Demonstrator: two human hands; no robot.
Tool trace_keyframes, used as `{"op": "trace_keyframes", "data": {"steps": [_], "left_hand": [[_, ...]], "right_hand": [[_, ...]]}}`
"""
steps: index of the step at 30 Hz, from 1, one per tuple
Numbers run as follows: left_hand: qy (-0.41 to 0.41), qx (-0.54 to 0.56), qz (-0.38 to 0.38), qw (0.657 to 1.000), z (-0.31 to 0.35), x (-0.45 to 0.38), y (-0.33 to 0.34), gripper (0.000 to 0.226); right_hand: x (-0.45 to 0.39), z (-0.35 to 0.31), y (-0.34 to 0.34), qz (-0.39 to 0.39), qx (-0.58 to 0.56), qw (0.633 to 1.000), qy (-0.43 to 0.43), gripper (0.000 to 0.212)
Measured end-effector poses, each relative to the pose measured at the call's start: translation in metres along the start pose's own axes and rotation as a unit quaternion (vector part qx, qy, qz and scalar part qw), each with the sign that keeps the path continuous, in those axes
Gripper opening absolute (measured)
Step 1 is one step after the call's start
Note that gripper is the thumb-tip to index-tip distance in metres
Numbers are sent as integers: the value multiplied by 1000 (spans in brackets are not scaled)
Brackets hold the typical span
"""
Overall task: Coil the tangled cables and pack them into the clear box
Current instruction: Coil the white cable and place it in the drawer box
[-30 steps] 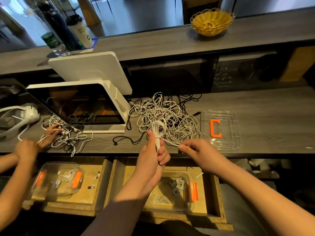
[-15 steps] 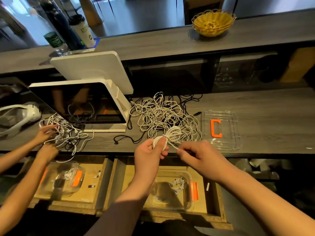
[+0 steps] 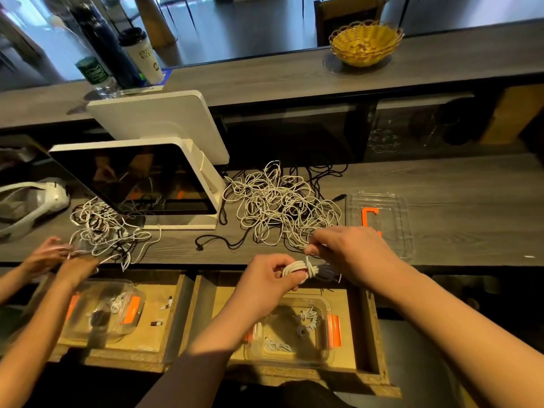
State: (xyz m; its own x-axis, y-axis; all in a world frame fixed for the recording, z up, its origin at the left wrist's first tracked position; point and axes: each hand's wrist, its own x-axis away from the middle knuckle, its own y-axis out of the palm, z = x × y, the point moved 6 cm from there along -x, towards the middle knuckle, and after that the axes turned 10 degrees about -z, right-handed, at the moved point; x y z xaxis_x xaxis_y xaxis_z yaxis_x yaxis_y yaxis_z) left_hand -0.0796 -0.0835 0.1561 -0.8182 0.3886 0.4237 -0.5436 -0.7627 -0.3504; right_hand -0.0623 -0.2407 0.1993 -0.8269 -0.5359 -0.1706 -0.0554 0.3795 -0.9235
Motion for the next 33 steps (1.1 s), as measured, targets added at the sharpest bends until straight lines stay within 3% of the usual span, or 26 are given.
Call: {"op": "trace_keyframes", "data": {"steps": [3,5,9,12,14,17,20,23,28,33], "left_hand": [[-8,33,-75,997,2,2,5,7],[3,82,-121,989,7,5,8,5],[27,190,-147,970,16,14,-3,14],[32,321,-139,936,18,14,-3,25],[35,389,-108,914,17,11,0,25],[42,445,-38,894,9,7,4,26],[38,461,24,886,0,6,8,31],[27,450,71,890,-5,4,12,33],[4,387,179,905,-14,3,6,11],[8,328,260,908,-15,7,-8,7]], "right_hand": [[5,11,9,-46,-51,997,29,58],[9,15,12,-50,-91,994,28,54],[11,20,9,-45,-299,951,69,32],[12,12,11,-56,-354,931,70,6],[14,8,13,-50,-355,930,77,29],[14,3,20,-63,-349,929,103,22],[15,-4,27,-83,-339,929,126,27],[16,-5,35,-112,-305,935,140,24],[16,-8,47,-168,-254,944,130,29],[14,-17,45,-170,-193,961,97,28]]}}
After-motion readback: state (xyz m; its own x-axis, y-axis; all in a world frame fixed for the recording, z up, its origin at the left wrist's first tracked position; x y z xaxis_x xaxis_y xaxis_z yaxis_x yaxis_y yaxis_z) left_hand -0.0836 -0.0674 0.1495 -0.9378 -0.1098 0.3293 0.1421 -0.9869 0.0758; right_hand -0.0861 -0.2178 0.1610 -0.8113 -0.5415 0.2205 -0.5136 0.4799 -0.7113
